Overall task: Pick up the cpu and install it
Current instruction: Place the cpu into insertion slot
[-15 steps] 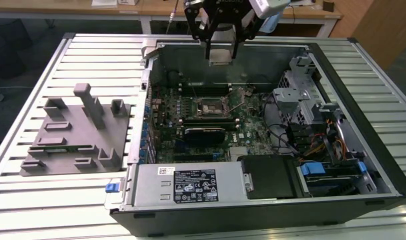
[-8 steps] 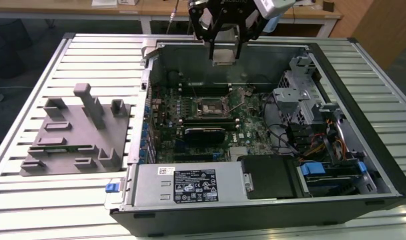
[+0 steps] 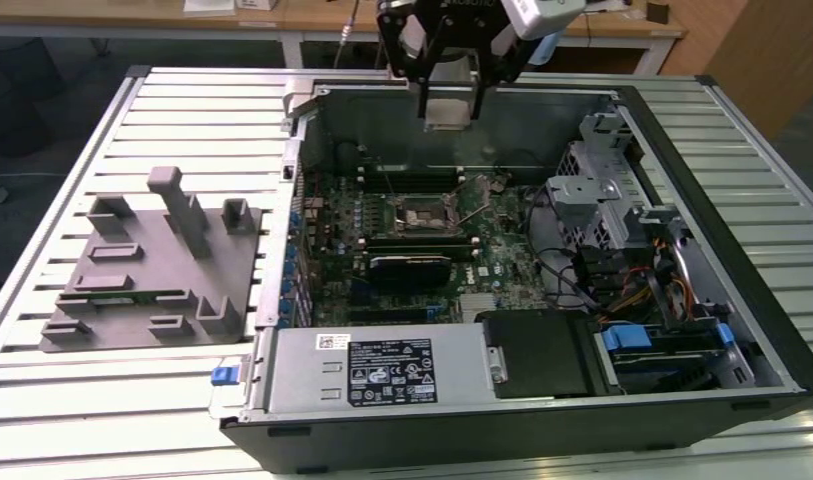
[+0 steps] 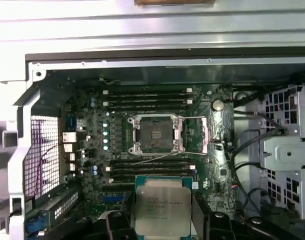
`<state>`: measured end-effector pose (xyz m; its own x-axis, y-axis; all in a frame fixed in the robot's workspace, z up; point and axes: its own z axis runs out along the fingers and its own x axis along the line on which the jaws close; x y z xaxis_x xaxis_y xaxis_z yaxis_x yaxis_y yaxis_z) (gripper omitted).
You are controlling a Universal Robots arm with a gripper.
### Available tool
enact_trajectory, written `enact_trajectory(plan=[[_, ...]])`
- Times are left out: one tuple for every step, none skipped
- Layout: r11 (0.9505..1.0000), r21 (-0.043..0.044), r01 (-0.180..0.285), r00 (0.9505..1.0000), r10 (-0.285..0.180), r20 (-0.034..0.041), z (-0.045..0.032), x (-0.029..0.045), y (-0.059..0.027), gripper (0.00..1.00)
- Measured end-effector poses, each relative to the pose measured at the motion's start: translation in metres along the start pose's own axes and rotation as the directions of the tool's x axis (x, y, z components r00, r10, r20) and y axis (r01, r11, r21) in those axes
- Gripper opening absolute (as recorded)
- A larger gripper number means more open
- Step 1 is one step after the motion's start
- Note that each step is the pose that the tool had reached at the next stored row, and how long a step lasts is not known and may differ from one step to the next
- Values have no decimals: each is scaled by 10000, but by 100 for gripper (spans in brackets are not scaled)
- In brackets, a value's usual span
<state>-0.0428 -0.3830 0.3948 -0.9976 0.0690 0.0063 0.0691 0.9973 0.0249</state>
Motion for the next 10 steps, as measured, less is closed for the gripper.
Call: enact_trajectory(plan=[[9998,-2,-180,9998,180,5,1,0,0,54],[9994,-4,-359,9994,359,9,3,0,0,54],[9985,-5,-540,9985,540,14,4,0,0,54],[9974,-6,-717,9974,717,18,5,0,0,54],[9958,-8,-915,9958,915,23,6,0,0,54],[9940,-11,-1092,9940,1092,28,8,0,0,54],[9919,-13,-1271,9919,1271,32,10,0,0,54],[9894,-14,-1450,9894,1450,36,12,0,0,54],[9867,-15,-1626,9867,1626,40,13,0,0,54],[9836,-17,-1805,9836,1805,44,16,0,-1,54]])
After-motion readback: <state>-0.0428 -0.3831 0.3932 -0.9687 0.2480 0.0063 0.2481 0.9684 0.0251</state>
